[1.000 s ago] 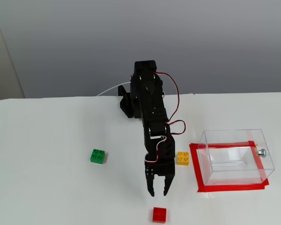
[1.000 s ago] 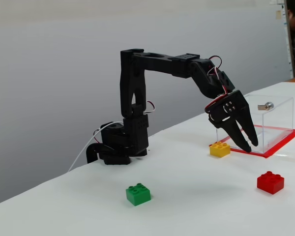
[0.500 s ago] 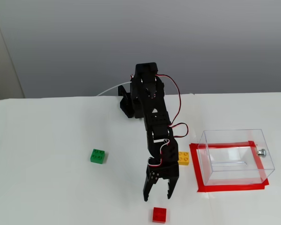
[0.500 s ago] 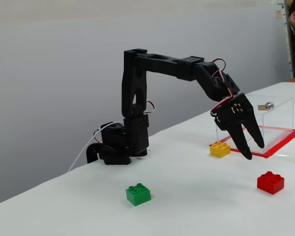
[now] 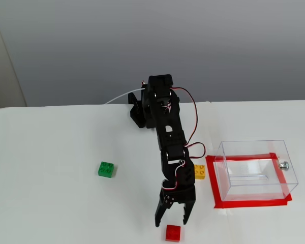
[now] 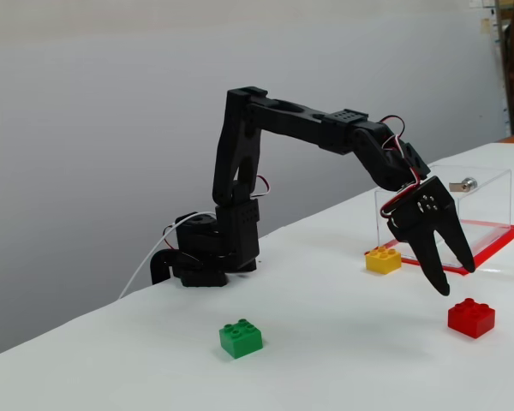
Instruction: Pick the red lego brick and place it into the transparent box
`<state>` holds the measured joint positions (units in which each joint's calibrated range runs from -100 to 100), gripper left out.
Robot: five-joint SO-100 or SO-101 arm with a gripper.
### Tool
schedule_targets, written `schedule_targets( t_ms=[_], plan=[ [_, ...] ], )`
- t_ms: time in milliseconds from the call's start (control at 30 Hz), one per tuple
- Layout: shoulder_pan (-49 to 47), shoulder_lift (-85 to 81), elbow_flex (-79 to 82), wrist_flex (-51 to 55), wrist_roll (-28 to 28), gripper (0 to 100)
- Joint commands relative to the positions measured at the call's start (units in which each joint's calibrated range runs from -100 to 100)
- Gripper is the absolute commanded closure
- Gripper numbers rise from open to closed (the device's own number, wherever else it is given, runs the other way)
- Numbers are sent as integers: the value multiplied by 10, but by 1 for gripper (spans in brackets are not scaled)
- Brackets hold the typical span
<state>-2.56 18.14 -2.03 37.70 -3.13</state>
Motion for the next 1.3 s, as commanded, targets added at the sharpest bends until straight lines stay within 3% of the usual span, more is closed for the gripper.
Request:
schedule_targets(
  t_ms=[0, 1267],
  plan=[
    [-3, 9, -44, -6, -1, 69],
    [-17, 133, -122, -20, -1, 69]
  ],
)
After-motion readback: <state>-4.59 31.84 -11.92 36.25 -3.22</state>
